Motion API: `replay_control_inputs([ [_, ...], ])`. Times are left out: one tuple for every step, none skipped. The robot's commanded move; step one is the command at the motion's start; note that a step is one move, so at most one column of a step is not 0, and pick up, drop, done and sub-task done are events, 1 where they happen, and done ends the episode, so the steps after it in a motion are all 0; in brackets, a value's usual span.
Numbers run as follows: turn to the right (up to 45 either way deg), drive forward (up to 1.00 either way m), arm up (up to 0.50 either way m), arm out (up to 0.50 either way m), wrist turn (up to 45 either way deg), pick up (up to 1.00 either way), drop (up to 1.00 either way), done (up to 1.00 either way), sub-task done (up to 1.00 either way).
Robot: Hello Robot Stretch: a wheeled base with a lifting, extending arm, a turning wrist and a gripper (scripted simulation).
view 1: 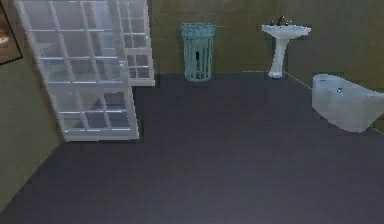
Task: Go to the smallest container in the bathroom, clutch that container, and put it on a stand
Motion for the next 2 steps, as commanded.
replay_control_inputs([
  [0.0, 1.0, 0.0, 0.0, 0.0, 0.0, 0.0, 0.0, 0.0],
  [-3.0, 0.0, 0.0, 0.0, 0.0, 0.0, 0.0, 0.0, 0.0],
])
